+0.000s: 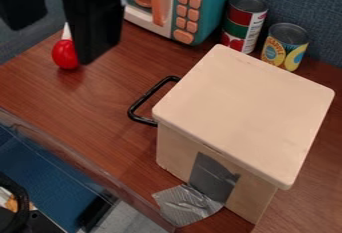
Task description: Open the drawer
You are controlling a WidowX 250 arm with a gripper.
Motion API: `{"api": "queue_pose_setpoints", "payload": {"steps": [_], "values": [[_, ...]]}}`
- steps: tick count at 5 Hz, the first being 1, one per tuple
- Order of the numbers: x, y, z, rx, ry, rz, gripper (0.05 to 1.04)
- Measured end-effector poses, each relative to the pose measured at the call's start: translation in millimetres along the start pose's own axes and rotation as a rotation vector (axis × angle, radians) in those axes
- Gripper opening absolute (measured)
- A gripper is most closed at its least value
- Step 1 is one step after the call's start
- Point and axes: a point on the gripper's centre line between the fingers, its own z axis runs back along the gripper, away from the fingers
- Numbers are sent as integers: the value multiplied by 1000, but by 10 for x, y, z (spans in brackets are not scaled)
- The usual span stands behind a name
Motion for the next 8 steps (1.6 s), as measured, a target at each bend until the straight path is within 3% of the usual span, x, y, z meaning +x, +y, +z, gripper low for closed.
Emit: {"api": "queue_pose_setpoints", "payload": {"steps": [1,3,5,7,8], "values": [[-9,14,-18,9,3,-6,1000],[0,312,-304,89,-1,5,1000],[18,520,-537,97,3,-14,1000],[316,901,-881,93,82,11,1000],[467,995,-1059,101,47,6,1000]]}}
